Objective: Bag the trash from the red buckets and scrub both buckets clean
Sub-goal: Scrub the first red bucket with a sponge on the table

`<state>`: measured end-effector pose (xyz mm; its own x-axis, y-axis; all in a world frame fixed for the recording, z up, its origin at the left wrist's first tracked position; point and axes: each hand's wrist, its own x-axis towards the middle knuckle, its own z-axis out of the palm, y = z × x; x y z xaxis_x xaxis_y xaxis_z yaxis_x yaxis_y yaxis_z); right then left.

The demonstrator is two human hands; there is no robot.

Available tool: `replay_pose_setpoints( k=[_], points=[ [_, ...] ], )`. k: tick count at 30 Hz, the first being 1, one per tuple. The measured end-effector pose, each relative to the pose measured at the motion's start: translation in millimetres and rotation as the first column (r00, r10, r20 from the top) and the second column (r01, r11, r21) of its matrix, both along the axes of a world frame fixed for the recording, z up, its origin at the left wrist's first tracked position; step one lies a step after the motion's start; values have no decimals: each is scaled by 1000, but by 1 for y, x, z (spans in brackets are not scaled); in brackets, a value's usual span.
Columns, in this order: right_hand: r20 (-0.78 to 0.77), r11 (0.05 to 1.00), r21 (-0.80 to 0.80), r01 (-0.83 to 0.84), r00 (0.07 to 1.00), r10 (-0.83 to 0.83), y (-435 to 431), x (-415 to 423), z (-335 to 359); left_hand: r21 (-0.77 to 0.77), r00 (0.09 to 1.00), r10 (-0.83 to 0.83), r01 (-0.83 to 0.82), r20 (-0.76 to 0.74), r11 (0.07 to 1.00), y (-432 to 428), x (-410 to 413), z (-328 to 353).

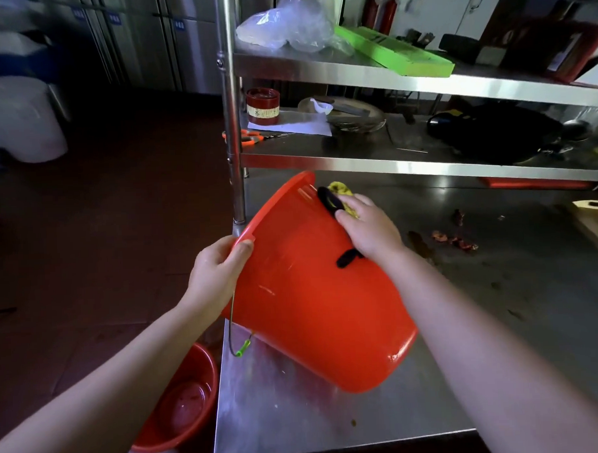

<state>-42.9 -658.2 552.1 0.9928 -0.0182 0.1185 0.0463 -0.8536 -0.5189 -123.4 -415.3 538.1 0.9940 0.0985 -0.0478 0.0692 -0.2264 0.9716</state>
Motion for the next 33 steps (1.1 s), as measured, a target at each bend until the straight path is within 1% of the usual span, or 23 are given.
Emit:
replay_pose_setpoints(
  k=[1,2,3,4,6,7,10,11,12,14,15,17,18,19,20,23,24,26,28,29,30,31,33],
  points=[
    [-26,1000,14,21,999,-21,-8,-2,-2,-4,1000,-6,6,-1,1000,0,0,0],
    [-24,999,-13,30,999,-30,-11,-11,-3,-1,1000,-17,17,-4,1000,0,1,1],
    [16,995,-92,25,1000,-24,-10,-23,-4,6,1000,-26,26,-7,1000,-1,3,2],
    [78,977,-215,11,997,6,-6,-38,-6,14,1000,-27,28,-10,1000,-2,7,3],
    [222,896,-444,-28,965,140,7,-74,-15,23,1000,-21,22,-17,999,-6,15,8],
    [268,854,-516,-59,936,227,11,-91,-23,22,999,-24,24,-23,999,-9,19,12],
    [299,764,-619,-181,845,443,3,-128,-50,60,997,-51,54,-49,997,-22,31,22],
    [294,759,-617,-208,834,468,-5,-132,-52,75,997,-56,60,-45,995,-25,33,26],
    [286,776,-595,-208,848,447,-16,-131,-51,84,998,-56,59,-37,995,-28,35,28],
    [270,855,-505,-122,918,291,-36,-121,-45,81,998,-47,49,-29,995,-31,37,30],
    [258,905,-422,-56,949,180,-45,-115,-40,68,999,-45,47,-30,997,-32,37,29],
    [167,981,-185,58,986,-27,-63,-103,-32,51,999,-45,47,-27,998,-33,38,28],
    [129,992,-74,101,987,-91,-69,-99,-31,57,999,-41,42,-25,997,-33,38,26],
    [123,991,-12,133,984,-131,-72,-99,-33,69,999,-34,35,-20,997,-34,39,25],
    [151,988,-12,152,977,-149,-71,-101,-36,84,999,-30,32,-18,996,-34,40,24],
    [314,963,-202,179,943,-109,-57,-126,-56,101,1000,-19,21,-23,995,-36,43,26],
    [356,946,-274,173,932,-68,-52,-138,-68,106,999,-22,25,-30,994,-38,44,27],
    [408,905,-410,114,910,70,-46,-160,-92,106,999,-22,27,-40,994,-42,45,31],
    [439,880,-474,41,877,196,-45,-169,-102,100,999,-22,25,-33,995,-43,42,33],
    [442,882,-471,30,873,207,-45,-167,-99,105,1000,-19,20,-17,994,-40,41,32],
    [434,890,-453,50,884,171,-46,-160,-92,116,1000,-15,15,0,993,-37,40,28],
    [426,900,-423,103,900,97,-47,-151,-83,120,1000,-12,9,22,993,-33,38,23],
    [332,921,-328,211,938,-97,-49,-127,-56,100,998,-6,0,61,995,-24,34,13]
  ],
)
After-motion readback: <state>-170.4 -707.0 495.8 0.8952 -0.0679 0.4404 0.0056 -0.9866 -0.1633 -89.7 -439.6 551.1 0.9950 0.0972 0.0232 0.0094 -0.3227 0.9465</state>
